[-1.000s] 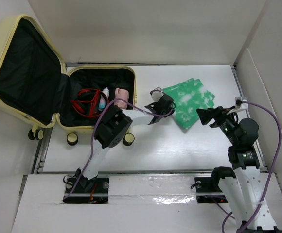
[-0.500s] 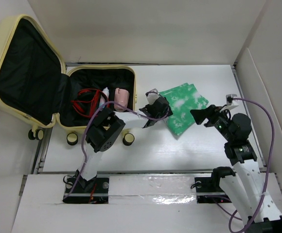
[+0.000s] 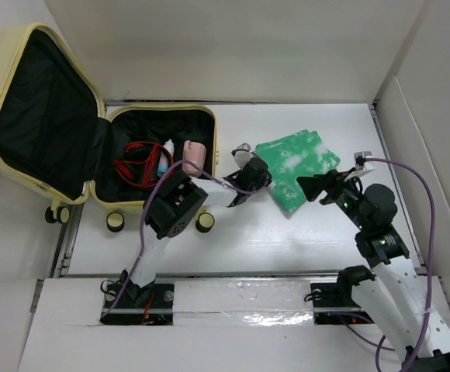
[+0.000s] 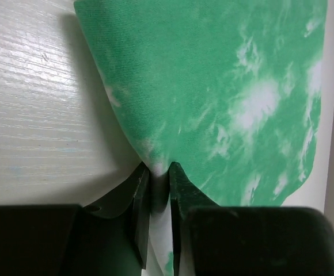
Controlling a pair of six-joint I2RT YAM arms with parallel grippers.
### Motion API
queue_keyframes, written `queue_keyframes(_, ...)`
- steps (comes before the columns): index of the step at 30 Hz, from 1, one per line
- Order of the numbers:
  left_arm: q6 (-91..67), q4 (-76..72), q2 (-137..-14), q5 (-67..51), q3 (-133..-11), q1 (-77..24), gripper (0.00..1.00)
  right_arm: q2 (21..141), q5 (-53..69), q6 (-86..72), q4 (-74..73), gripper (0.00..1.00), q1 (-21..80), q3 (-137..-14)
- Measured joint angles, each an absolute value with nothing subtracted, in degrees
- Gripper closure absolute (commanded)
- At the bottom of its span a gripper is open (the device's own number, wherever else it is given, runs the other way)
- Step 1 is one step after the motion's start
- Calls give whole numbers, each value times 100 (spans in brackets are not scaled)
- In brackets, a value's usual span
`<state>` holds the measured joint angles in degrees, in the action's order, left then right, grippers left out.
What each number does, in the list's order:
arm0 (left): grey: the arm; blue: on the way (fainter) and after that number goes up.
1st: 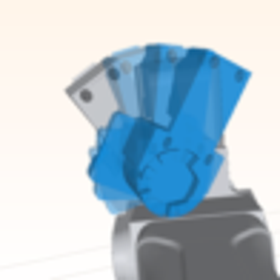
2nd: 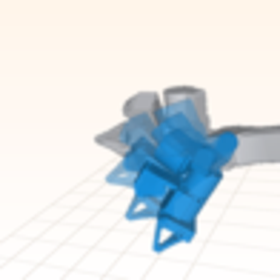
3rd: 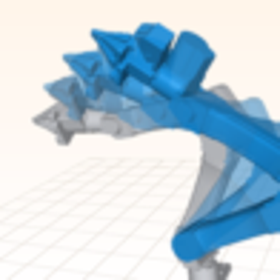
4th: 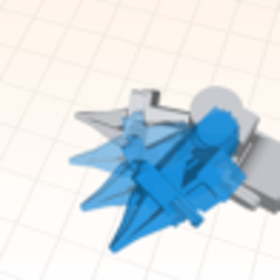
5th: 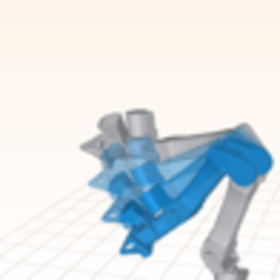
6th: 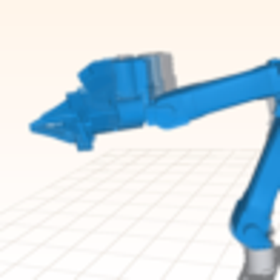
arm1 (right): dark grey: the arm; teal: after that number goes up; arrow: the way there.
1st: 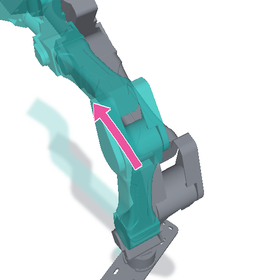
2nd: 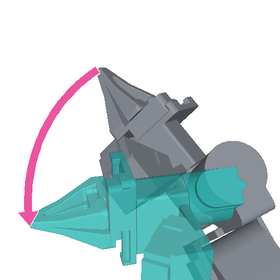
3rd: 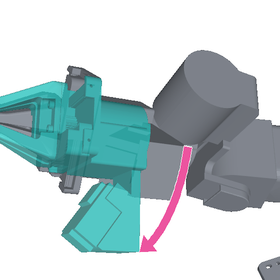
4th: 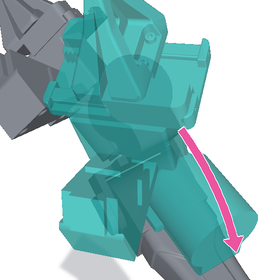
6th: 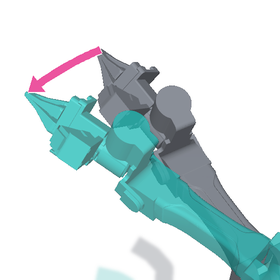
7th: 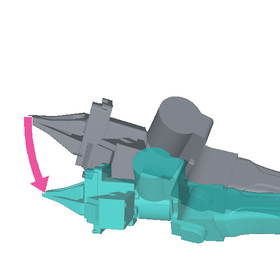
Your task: Pack the luggage
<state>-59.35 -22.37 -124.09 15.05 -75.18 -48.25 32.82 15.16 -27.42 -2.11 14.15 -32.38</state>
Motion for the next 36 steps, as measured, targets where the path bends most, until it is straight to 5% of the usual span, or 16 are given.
queue_keyframes(11,-4840,-1929,-10696,1439,-6001,-4834,100,3157,1369,-2740,-36,23,1476,-3218)
queue_keyframes(24,-2814,-154,-9904,729,-7913,-4112,100,3610,1240,-2714,303,23,1476,-3221)
queue_keyframes(36,-2432,410,-8488,-294,-6991,-541,100,3726,1197,-2650,493,22,1481,-3227)
